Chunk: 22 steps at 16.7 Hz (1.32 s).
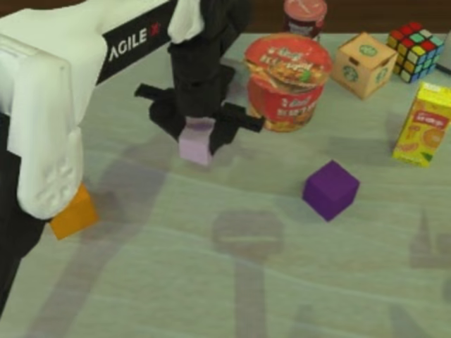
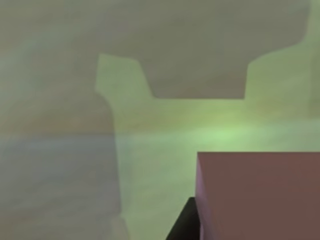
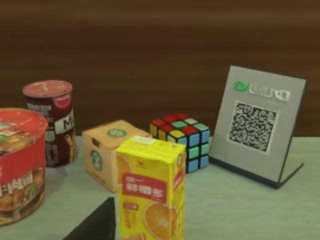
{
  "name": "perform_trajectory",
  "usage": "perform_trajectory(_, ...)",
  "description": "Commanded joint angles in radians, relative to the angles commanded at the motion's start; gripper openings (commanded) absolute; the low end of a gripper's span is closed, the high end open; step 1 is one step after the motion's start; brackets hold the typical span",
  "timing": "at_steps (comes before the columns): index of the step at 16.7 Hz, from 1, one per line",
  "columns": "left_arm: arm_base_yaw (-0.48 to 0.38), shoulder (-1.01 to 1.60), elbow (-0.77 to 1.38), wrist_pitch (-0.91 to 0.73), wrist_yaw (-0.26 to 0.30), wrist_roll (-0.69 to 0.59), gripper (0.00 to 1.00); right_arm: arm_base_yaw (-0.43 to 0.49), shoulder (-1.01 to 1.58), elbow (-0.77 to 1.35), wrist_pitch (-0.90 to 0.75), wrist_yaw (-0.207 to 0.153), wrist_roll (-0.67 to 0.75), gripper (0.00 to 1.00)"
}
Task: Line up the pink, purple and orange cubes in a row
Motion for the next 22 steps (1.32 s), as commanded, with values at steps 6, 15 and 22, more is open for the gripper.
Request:
perform_trajectory(6,-0.272,-0.033,-0.042,-0.012,-0.005,-0.574,0.00,0.000,0.000,0.000,0.000,0.000,0.000,1.00)
perform_trajectory(15,-0.434,-0.084,-0.069,0.004,-0.016,-0.850,0.00,0.000,0.000,0.000,0.000,0.000,0.000,1.00)
perform_trajectory(22,-0.432,-0.060,-0.161,0.117,-0.018,-0.843,0.00,0.000,0.000,0.000,0.000,0.000,0.000,1.00)
